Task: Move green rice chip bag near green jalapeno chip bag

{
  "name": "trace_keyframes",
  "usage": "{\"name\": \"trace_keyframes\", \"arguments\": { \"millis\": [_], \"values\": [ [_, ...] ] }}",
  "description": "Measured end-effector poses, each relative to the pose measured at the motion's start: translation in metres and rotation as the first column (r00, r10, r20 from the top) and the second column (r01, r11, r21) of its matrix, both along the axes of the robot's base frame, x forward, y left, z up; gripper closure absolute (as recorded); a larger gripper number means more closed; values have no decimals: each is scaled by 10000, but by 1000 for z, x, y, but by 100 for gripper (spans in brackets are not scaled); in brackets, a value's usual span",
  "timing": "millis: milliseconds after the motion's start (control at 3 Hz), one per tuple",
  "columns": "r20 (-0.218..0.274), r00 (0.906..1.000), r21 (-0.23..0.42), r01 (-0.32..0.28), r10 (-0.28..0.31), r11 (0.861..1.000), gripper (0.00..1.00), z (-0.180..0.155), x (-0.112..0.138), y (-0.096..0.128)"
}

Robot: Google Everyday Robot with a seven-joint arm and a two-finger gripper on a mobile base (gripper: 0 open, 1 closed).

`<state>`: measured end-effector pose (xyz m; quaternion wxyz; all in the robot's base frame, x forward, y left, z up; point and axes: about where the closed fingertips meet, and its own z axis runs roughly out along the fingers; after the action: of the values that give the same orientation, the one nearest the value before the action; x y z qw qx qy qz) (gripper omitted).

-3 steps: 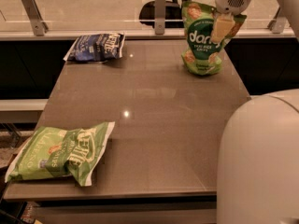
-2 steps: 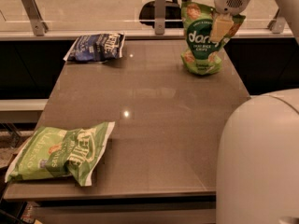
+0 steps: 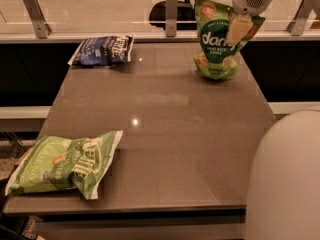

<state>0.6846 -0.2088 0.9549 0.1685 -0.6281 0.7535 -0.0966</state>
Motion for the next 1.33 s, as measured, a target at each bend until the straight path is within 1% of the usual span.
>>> {"name": "trace_keyframes", "arguments": {
  "millis": [333, 667, 1000, 1333],
  "values": [
    [408, 9982, 784, -475, 444, 9958, 100, 14, -23, 1],
    [782, 9945, 1302, -798, 700, 9883, 100, 32, -56, 6],
    [1055, 9916, 1452, -900, 751, 9853, 100, 51, -98, 12],
    [1073, 9926, 1044, -681, 568, 9922, 100, 69, -146, 26]
  ]
}}
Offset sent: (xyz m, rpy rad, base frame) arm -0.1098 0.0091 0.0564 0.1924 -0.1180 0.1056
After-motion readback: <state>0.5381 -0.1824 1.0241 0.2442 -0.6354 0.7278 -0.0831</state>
